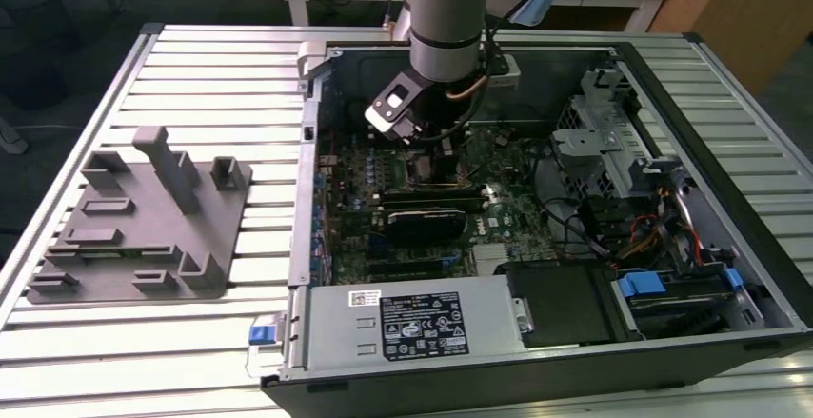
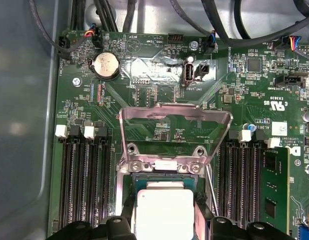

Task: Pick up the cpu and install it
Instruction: 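Place the cpu into insertion slot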

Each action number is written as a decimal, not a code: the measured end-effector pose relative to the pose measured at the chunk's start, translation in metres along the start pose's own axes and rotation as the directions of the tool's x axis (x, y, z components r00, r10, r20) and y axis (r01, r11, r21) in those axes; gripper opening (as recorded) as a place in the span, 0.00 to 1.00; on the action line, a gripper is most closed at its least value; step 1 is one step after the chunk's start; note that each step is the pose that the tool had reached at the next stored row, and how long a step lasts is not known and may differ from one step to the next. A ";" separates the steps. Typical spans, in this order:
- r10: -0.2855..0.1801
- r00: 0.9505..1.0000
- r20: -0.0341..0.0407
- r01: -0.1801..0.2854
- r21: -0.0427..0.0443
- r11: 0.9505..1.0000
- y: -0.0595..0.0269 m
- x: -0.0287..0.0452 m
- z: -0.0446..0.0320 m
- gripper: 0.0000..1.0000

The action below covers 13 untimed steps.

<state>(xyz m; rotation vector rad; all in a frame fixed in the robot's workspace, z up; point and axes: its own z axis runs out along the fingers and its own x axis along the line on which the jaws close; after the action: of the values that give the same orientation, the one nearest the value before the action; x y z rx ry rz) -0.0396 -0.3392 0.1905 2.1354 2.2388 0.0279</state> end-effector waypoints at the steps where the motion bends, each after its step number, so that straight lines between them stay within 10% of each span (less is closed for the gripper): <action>1: 0.001 1.000 0.000 -0.001 0.000 1.000 0.0000 0.0000 0.0000 0.54; 13: 0.022 1.000 0.001 -0.022 0.000 1.000 0.0004 0.0000 0.0006 0.54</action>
<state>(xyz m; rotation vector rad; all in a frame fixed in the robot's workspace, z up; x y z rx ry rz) -0.0392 -0.3392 0.1900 2.1598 2.2150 0.0271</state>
